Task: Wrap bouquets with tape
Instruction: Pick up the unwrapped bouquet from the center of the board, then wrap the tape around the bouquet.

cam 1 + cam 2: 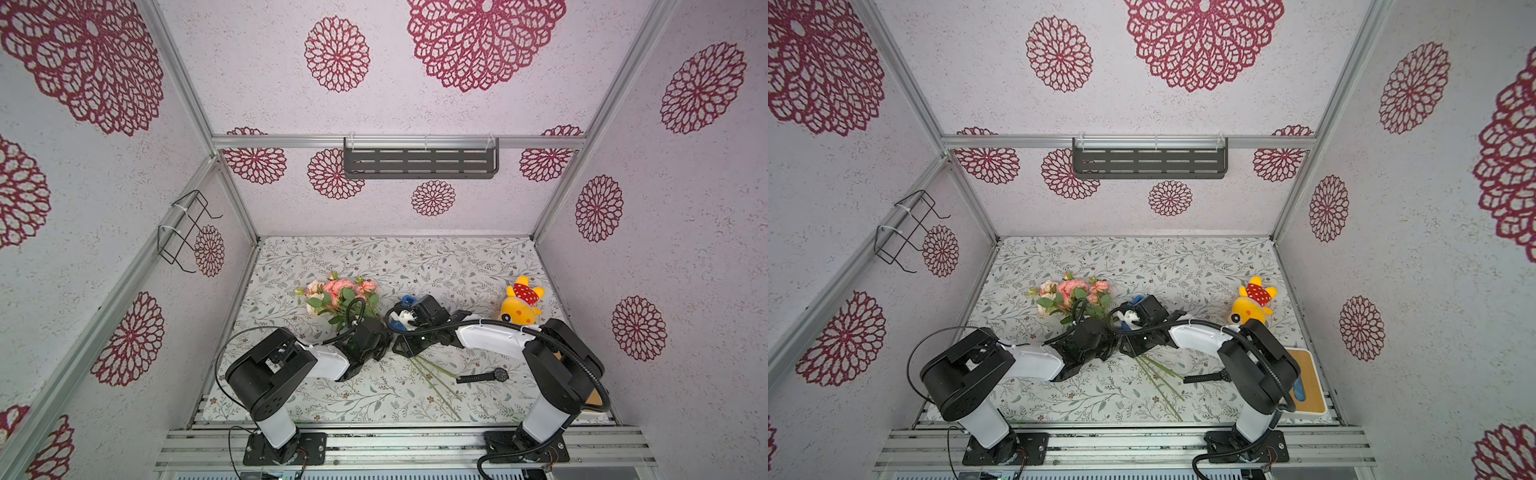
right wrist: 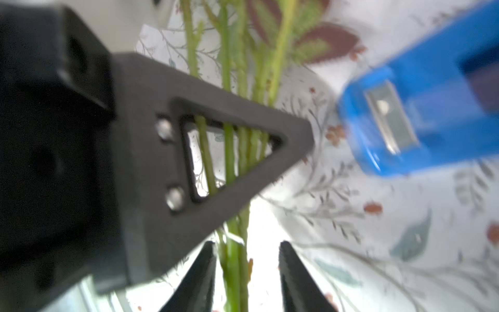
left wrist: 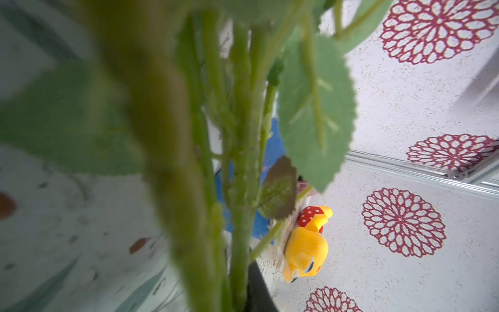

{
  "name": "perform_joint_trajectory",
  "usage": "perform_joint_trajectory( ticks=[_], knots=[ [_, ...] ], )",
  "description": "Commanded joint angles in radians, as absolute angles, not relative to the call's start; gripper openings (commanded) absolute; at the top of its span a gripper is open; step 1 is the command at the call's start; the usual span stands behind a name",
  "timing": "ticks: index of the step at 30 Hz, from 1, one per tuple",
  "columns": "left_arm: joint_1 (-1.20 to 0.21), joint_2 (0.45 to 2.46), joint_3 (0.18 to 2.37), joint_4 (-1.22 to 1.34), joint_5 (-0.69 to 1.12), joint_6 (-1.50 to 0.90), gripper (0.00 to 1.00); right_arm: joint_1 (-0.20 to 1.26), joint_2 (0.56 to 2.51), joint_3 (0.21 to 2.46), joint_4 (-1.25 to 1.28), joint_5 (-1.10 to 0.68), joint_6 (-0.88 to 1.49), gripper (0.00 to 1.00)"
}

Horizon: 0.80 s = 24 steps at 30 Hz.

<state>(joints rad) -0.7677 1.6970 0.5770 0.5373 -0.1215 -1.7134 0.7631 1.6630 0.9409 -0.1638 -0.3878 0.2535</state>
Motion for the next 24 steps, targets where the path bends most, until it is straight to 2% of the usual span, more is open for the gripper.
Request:
perform_joint_trajectory(
  ticks=[1, 5, 6, 9, 10, 13, 16, 21, 24],
  knots=[
    [-0.77, 1.67, 0.599, 0.534, -0.125, -1.697, 0.0, 0.74, 1.614, 0.887, -0.126, -0.452, 0.317, 0.47],
    [-0.77, 1.674, 0.597, 0.565, -0.121, -1.697, 0.0, 0.738, 1.618, 0.838, -0.116, -0.469, 0.335, 0.44],
    [-0.77, 1.674, 0.595, 0.572, -0.12, -1.698, 0.0, 0.738, 1.617, 0.83, -0.112, -0.461, 0.335, 0.38],
    [-0.772, 1.673, 0.594, 0.568, -0.114, -1.697, 0.0, 0.739, 1.602, 0.832, -0.12, -0.395, 0.318, 0.1],
    [-0.772, 1.672, 0.594, 0.566, -0.113, -1.696, 0.0, 0.744, 1.599, 0.846, -0.139, -0.355, 0.302, 0.03],
    [-0.773, 1.671, 0.594, 0.562, -0.112, -1.694, 0.0, 0.777, 1.594, 0.906, -0.213, -0.217, 0.243, 0.0],
    [-0.773, 1.655, 0.588, 0.558, -0.117, -1.701, 0.2, 0.815, 1.597, 0.948, -0.256, -0.127, 0.197, 0.0],
    [-0.774, 1.598, 0.552, 0.51, -0.143, -1.731, 0.43, 0.839, 1.592, 0.967, -0.25, -0.086, 0.175, 0.0],
    [-0.774, 1.586, 0.537, 0.507, -0.151, -1.735, 0.51, 0.843, 1.597, 0.989, -0.25, -0.101, 0.171, 0.0]
  ],
)
